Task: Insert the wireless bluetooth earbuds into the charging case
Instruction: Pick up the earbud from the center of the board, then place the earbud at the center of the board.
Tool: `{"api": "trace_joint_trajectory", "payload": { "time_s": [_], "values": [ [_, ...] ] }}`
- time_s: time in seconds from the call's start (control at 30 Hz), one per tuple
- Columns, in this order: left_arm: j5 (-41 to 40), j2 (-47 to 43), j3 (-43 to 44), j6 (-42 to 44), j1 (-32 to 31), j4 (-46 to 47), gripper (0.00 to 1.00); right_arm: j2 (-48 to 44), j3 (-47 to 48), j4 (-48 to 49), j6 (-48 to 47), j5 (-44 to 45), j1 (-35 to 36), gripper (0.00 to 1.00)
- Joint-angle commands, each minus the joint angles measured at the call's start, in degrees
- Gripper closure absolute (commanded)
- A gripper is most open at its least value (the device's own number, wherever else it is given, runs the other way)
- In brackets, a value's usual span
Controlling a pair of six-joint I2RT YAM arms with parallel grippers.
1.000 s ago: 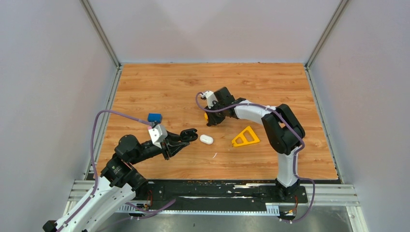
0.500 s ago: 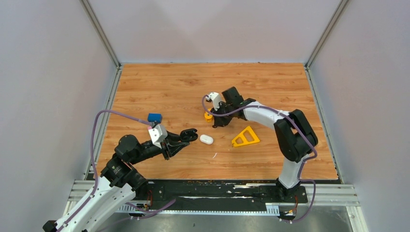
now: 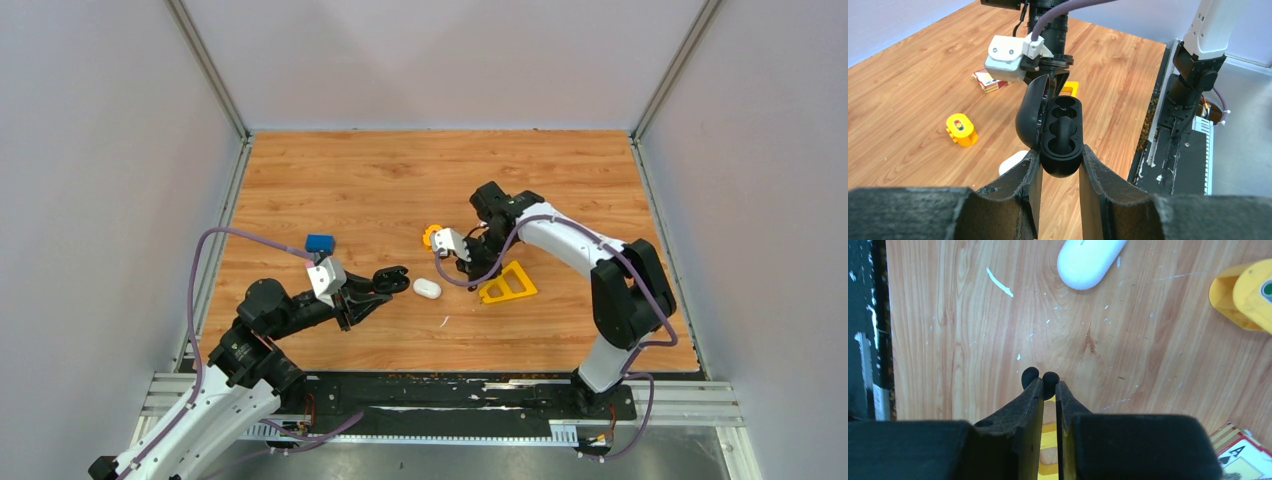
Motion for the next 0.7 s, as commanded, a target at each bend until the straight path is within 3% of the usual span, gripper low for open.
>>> {"api": "trace_joint_trajectory", "payload": {
  "time_s": [0.0,0.37,0.57,0.67],
  "values": [
    [0.22,0.1,0.13,0.83,0.25,1.07,1.0,3.57,4.98,-6.76,-13.53,1.35,2.12,0.85],
    [-0.78,0.1,0.13,1.28,0.23,0.62,1.0,10.93,5.44,2.13,-14.88,5.62,8.54,0.81],
    [-0.87,0.1,0.13,1.45,0.25,0.62,1.0,10.78,10.45,-2.35,-10.13,-1.08,7.05,0.72],
    [-0.83,0.01,0.13,1.37,0.25,0.66,1.0,9.36,11.41,-2.8,-5.72,-4.16,5.96,0.72]
  ]
}}
